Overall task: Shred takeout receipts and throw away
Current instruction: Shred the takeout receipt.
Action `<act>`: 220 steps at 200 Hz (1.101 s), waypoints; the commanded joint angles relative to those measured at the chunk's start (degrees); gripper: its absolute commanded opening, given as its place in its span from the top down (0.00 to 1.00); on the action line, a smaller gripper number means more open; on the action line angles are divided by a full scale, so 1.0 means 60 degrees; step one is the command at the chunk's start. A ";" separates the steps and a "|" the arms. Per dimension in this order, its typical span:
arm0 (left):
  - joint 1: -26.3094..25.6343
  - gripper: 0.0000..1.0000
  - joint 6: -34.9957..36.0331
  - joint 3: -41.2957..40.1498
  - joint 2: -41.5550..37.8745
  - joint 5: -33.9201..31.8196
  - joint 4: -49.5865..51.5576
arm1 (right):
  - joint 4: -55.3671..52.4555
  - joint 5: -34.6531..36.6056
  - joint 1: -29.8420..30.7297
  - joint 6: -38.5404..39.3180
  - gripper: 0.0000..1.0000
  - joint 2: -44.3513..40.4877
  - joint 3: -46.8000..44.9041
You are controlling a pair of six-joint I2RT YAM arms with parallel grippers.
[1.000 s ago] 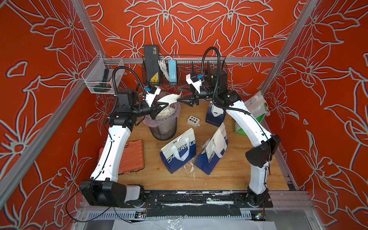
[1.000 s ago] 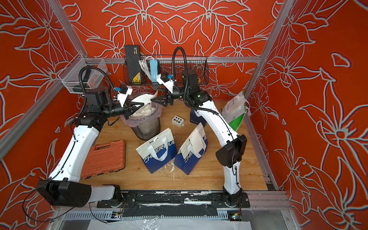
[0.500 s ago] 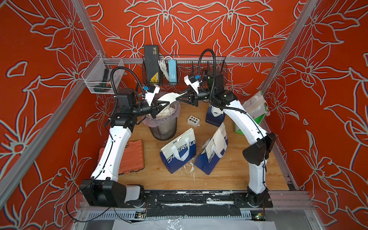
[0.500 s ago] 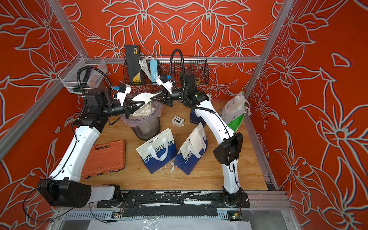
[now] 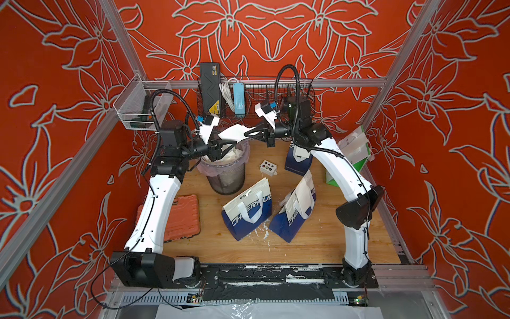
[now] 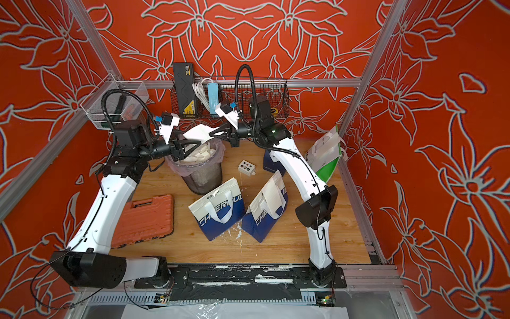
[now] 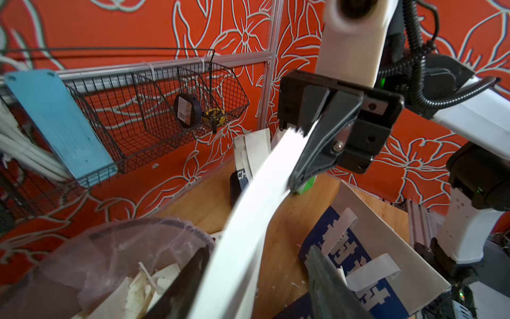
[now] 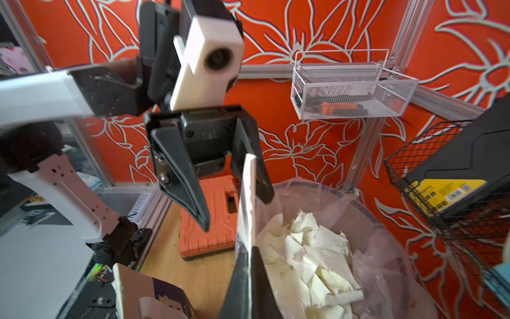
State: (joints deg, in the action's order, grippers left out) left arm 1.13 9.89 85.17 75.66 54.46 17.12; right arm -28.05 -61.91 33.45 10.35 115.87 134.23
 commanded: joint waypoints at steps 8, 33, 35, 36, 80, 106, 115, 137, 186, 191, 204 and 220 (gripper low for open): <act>-0.0033 0.41 -0.0222 0.0459 -0.0095 -0.0042 -0.0587 | -0.1643 0.1127 0.0174 0.1893 1.00 -0.0319 0.0217; -0.0326 0.41 0.0206 0.0828 0.0182 0.0131 -0.0213 | -0.1867 0.1162 0.0274 0.2154 1.00 -0.0386 0.0226; -0.0365 0.41 0.0240 0.0852 0.0205 0.0129 -0.0176 | -0.1886 0.1163 0.0293 0.2178 1.00 -0.0387 0.0229; -0.0379 0.41 0.0263 0.0865 0.0214 0.0133 -0.0153 | -0.1886 0.1170 0.0303 0.2190 1.00 -0.0387 0.0230; -0.0759 0.62 0.0578 0.1237 0.0573 0.0262 0.0414 | -0.1916 0.1238 0.0419 0.2230 1.00 -0.0390 0.0248; -0.0801 0.77 0.0810 0.1501 0.0785 0.0247 0.0881 | -0.1823 0.1225 0.0454 0.2107 1.00 -0.0431 0.0238; -0.0821 0.82 0.0785 0.1577 0.0824 0.0278 0.0952 | -0.1771 0.1275 0.0460 0.2046 1.00 -0.0431 0.0220; -0.0847 0.83 0.0772 0.1500 0.0831 0.0264 0.1001 | -0.1533 0.1302 0.0460 0.1835 1.00 -0.0431 0.0210; -0.0847 0.71 0.0871 0.1350 0.0686 0.0348 0.1249 | -0.1534 0.1517 0.0460 0.1667 1.00 -0.0372 0.0244; -0.0847 0.68 0.0836 0.1312 0.0643 0.0366 0.1214 | -0.1574 0.1543 0.0460 0.1675 1.00 -0.0379 0.0238; -0.0847 0.68 0.0759 0.1201 0.0578 0.0417 0.1068 | -0.1637 0.1552 0.0460 0.1697 1.00 -0.0372 0.0242; -0.0850 0.68 0.0748 0.1168 0.0624 0.0347 0.0998 | -0.1513 0.1485 0.0475 0.1556 1.00 -0.0385 0.0232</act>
State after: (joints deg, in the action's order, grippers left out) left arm -3.77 14.13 92.64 80.47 55.46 23.94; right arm -37.71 -53.10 35.81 20.14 115.22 134.63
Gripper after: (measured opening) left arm 0.319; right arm 0.050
